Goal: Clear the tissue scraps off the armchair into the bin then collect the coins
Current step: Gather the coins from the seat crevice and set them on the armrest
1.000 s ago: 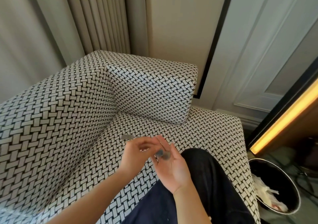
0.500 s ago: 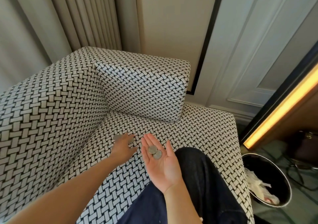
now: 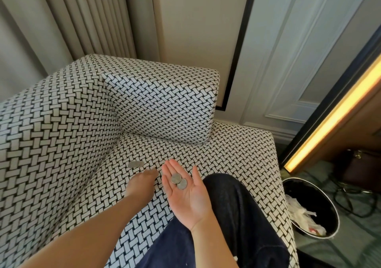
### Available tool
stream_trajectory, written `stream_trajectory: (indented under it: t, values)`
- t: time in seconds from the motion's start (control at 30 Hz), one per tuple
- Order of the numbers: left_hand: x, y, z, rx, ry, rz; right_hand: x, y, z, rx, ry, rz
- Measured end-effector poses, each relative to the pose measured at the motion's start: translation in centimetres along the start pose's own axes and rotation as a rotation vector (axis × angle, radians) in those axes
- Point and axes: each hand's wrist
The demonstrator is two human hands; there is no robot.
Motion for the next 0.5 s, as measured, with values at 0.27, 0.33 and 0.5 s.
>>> stream_trajectory:
  t: [0.27,0.33,0.5]
  values:
    - [-0.1,1.6,-1.6,-0.134,-0.174,0.077,0.3,0.1,0.0,0.006,0.012,-0.007]
    - [0.4,1.7,-1.6,-0.094,-0.058,0.093,0.3,0.1,0.0,0.006,0.01,-0.008]
    - [1.5,3.4,-2.1,0.267,0.73,0.124,0.3,0.2,0.0,0.0,0.012,-0.022]
Point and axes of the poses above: each hand's wrist, its own y-axis away from the middle knuckle, its own x-axis out of the back of the hand, z = x × y, and after that the axes turned 7 degrees about x, right-handed
